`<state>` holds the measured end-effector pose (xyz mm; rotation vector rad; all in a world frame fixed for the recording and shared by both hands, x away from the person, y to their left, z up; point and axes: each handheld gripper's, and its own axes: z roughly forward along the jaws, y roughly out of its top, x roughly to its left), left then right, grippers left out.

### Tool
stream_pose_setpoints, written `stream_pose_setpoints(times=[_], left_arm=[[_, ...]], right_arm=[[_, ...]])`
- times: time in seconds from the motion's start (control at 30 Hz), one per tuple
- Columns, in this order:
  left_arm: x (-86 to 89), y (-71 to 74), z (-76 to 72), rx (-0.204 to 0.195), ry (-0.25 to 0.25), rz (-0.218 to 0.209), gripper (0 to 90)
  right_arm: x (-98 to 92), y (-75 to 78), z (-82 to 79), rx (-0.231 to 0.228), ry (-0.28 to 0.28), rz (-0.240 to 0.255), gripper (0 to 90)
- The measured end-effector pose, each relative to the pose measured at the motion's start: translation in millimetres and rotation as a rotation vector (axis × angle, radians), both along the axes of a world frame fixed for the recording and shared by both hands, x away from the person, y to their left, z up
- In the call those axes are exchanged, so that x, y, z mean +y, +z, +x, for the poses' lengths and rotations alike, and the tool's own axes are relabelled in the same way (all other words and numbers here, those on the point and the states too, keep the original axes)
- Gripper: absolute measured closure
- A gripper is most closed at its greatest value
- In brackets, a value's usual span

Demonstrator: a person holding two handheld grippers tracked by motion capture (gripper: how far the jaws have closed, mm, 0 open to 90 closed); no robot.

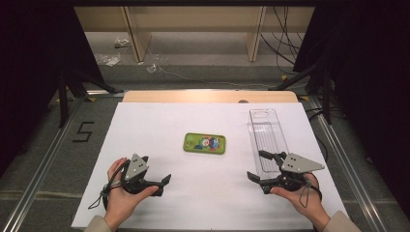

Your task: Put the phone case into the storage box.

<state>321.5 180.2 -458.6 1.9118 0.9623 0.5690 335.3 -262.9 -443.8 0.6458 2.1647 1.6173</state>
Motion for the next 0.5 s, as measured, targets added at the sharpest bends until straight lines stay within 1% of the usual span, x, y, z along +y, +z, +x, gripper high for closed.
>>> stream_pose_setpoints(times=[0.4, 0.47, 0.5], left_arm=[[-0.2, 0.3, -0.5, -0.001, 0.0, -0.001, 0.0], [-0.4, 0.2, -0.2, -0.001, 0.002, -0.002, 0.0], [-0.4, 0.2, -0.2, -0.001, 0.002, -0.002, 0.0]], right_arm=[[6.7, 1.1, 0.3, 0.011, -0.003, 0.001, 15.7], [9.1, 1.4, 1.0, 0.012, 0.0, -0.006, 15.9], [10.4, 1.5, 1.4, 0.009, -0.004, -0.02, 16.1]])
